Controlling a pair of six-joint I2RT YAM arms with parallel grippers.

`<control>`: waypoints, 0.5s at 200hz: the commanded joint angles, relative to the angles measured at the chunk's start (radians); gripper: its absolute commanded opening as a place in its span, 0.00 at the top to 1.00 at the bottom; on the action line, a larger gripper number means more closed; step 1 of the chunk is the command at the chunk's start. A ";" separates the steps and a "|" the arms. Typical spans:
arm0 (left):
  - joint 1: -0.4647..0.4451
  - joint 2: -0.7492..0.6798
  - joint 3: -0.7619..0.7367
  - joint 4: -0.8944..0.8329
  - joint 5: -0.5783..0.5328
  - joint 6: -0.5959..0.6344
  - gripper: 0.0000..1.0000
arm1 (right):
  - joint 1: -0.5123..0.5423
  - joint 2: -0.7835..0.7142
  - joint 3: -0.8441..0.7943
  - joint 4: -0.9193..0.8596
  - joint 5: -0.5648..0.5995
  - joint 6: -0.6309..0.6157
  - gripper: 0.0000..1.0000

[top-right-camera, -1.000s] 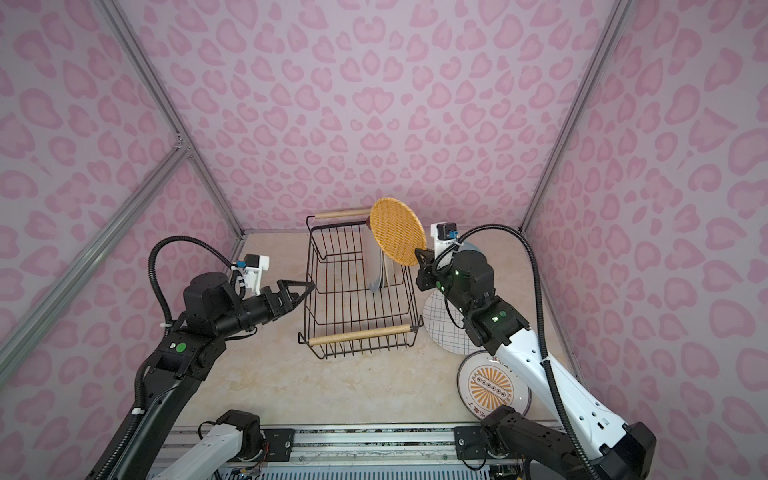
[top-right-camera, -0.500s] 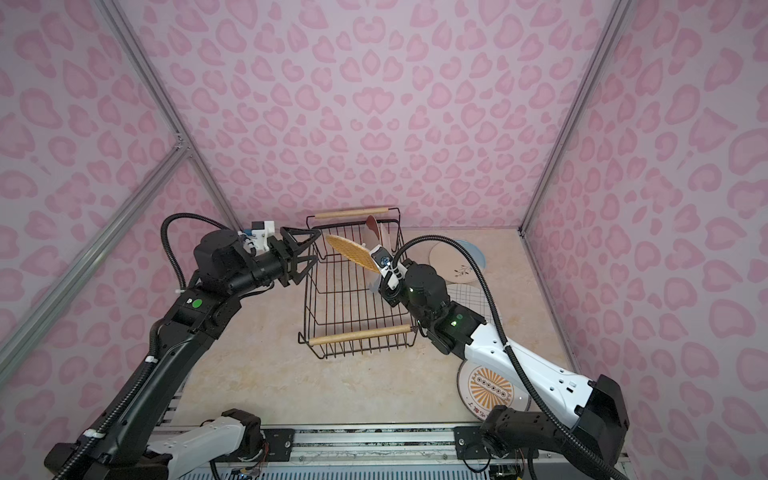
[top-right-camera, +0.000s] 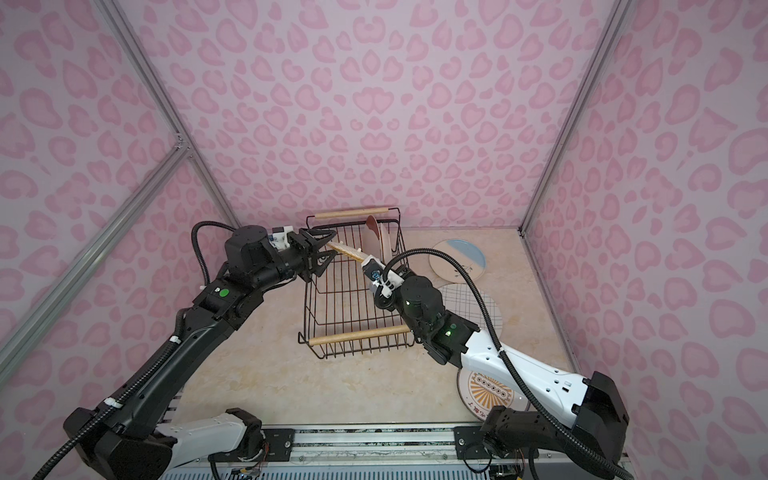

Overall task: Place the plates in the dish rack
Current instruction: 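Pass the bamboo tray from the right gripper to the left gripper above the rack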

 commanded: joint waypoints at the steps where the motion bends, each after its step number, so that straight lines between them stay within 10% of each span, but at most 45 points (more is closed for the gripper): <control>1: -0.013 0.012 0.019 0.058 -0.029 -0.034 0.53 | 0.009 -0.003 -0.008 0.091 0.037 -0.025 1.00; 100: -0.036 -0.029 -0.033 0.071 -0.053 -0.046 0.97 | 0.039 -0.022 -0.032 0.114 0.073 -0.050 1.00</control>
